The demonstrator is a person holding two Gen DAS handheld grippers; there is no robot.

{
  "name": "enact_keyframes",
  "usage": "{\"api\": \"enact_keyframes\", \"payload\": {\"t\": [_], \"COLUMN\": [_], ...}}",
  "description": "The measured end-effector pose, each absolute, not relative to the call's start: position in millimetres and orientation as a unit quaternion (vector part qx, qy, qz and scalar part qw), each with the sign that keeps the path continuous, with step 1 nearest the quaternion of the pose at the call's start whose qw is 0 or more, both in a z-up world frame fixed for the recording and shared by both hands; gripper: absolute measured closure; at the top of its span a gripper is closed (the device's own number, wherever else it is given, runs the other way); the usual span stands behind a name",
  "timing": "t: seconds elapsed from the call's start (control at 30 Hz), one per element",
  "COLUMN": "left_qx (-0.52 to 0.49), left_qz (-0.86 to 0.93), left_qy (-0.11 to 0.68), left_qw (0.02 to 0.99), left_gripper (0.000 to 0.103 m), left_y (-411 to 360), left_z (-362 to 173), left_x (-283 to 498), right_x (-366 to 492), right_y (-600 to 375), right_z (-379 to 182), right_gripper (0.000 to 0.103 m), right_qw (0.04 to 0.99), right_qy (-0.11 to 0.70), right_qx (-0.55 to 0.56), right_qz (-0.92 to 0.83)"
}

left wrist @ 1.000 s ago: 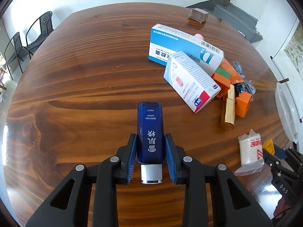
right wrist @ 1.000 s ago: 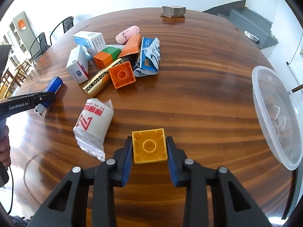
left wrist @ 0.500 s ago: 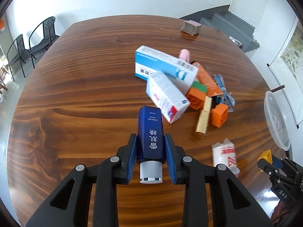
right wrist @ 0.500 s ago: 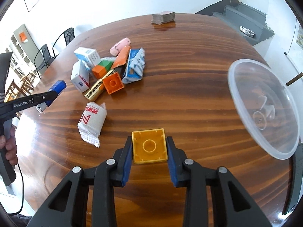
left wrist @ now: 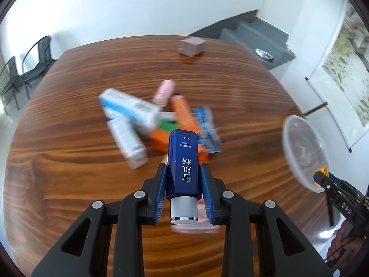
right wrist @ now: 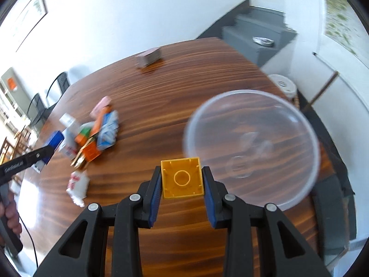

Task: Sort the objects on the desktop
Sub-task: 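Carry the blue bottle and yellow block to the clear bowl and release both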

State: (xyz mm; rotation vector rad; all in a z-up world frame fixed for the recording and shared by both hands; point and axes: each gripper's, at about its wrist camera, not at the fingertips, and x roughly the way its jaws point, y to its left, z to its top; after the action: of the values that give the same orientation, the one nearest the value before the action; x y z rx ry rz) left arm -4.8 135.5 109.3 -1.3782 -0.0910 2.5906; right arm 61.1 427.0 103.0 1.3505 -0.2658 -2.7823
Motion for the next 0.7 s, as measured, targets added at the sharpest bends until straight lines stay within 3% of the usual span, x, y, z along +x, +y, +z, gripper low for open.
{"api": "enact_keyframes", "payload": {"t": [0.3, 0.7], "left_qx": [-0.468, -0.485], "left_qz": [0.865, 0.843], "left_qy": [-0.009, 0.016], "left_qw": [0.183, 0.231], "left_gripper": [0.071, 0.071], "left_y": [249.2, 367.3], "left_z": [110.3, 89.9], "left_x": [-14.1, -37.1], "right_x": [68.5, 54.8], "right_y": [509.1, 546.8], "right_z": [93.9, 87.2], "right_gripper": [0.067, 0.066], "right_qw": [-0.043, -0.051], "right_qy": [-0.105, -0.095], "right_qx": [0.446, 0.453], "right_qz": [-0.888, -0.885]}}
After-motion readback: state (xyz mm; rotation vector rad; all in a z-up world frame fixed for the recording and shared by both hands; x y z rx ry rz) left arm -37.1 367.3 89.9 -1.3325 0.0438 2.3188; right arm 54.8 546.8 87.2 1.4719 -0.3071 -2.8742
